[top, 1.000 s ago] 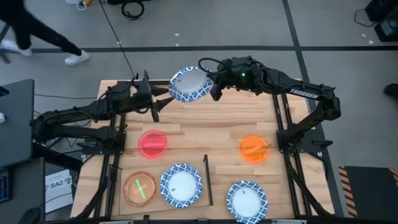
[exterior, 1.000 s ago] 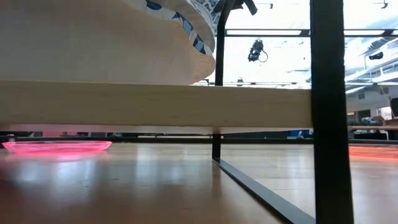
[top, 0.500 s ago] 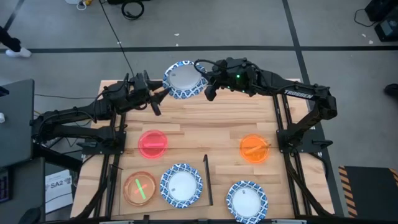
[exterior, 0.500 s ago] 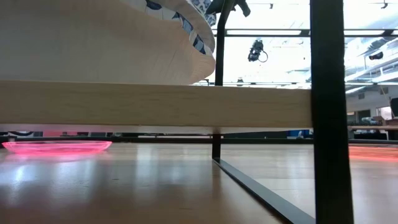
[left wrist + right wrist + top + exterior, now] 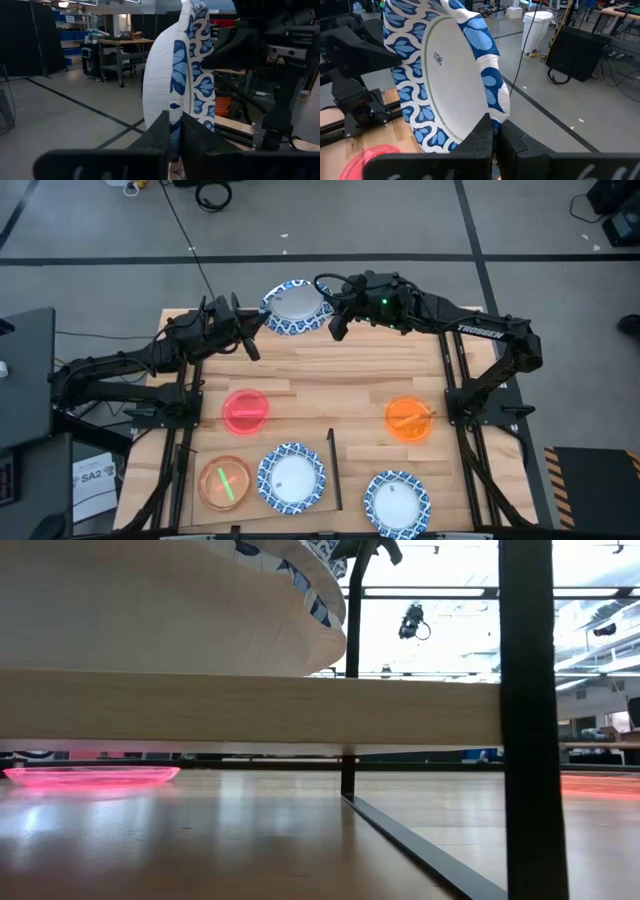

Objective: Place and stack plates onto a shelf
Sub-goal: Stack the top blue bowl on top of the other blue bowl on the shelf

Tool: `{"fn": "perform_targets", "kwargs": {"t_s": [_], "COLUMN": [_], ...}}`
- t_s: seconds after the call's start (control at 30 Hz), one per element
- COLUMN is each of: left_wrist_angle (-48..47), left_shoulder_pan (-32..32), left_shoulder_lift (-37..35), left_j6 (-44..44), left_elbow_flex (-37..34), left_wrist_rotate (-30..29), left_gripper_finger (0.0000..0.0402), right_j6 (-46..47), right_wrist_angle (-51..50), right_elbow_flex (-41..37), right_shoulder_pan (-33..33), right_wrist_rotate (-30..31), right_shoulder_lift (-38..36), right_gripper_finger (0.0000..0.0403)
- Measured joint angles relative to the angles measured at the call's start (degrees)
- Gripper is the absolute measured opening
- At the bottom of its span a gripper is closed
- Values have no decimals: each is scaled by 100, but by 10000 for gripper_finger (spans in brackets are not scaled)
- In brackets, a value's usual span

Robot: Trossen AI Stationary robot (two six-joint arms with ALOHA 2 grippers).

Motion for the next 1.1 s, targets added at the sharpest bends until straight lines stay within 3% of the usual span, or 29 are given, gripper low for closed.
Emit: {"fn": "perform_targets", "kwargs": {"t_s": [0.43,0.9,1.1], "left_wrist_angle": [1,2,0], "left_shoulder_pan": [0,-9,-7], "left_shoulder_lift": [0,2,2], "left_j6": [1,8,5], "left_elbow_flex": [0,0,0], "left_wrist_rotate": [4,72,53], "left_gripper_finger": [13,12,11], "right_j6": [-4,-152,-429], "right_wrist_angle": [-7,-5,-53], "right_elbow_flex": [0,2,0], "right_shoulder_pan": [-2,2,0], "right_wrist_rotate": [-351,-645,-640], "right_shoulder_lift": [0,0,-109], "right_gripper_finger": [46,212,255]}}
